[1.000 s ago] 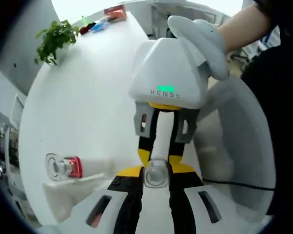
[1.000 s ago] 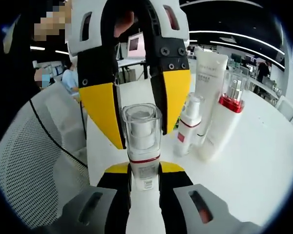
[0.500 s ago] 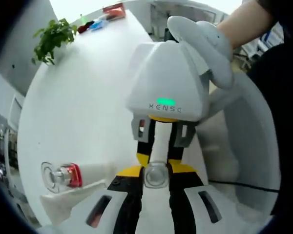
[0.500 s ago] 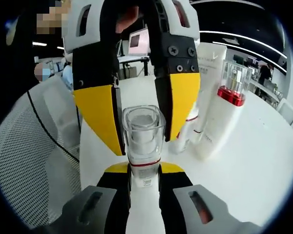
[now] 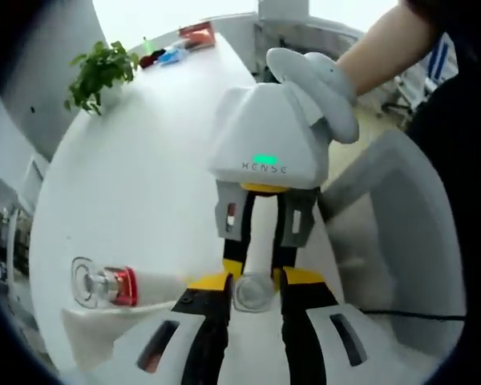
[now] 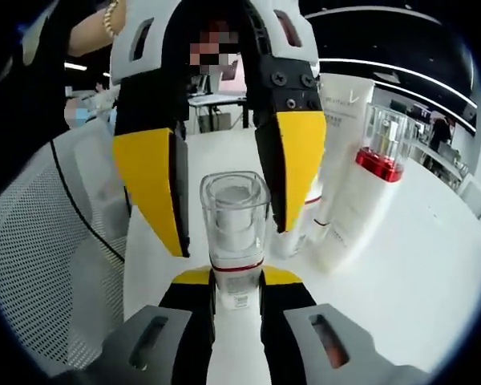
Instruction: Arrange the skincare products in the storage area until every visible bottle or jar stands upright without overlapping.
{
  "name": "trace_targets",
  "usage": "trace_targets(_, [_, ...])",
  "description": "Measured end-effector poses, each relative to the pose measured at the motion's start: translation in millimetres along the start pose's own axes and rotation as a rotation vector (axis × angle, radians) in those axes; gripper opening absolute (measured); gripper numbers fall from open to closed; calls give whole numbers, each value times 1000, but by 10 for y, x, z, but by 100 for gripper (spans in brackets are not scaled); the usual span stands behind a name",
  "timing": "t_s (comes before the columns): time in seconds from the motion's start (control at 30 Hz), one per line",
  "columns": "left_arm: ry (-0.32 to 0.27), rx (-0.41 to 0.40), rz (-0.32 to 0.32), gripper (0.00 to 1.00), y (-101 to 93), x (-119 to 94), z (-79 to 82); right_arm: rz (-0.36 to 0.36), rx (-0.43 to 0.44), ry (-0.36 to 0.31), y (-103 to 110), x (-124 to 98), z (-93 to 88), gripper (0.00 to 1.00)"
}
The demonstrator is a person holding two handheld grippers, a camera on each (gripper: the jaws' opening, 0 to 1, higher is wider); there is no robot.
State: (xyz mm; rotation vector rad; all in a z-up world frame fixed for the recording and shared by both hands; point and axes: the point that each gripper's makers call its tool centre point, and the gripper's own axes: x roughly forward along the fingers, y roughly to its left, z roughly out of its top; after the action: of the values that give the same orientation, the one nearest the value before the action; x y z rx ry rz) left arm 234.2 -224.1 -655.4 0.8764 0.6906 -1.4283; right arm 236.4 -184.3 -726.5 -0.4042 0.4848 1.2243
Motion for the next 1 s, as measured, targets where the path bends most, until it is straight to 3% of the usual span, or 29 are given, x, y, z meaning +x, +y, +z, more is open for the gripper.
trace_targets(0.1, [-54,-49,56,41,87,-84,45,7,-11,4,-45,-1,6,20])
trace_targets(0.27, [-153,-176,117,42,211,-279,67,11,-15,4,-156,-4,-12,20])
trace_targets(0.37, [-188,-208,155,48,301,-359,-6,11,-15,5,-202,1,-5,20])
trace_targets(0.47, [-217,-264,189,48,368,-449,-42,12,-15,3,-241,15,13,20])
trace_targets(0.73, [-312,-370,247,56,351,-676,-117,27,-26,-2,-340,62,48,20])
trace_targets(1.0, [-316,-471,336,61,257,-858,-496,44,-18,-11,-476,112,64,20])
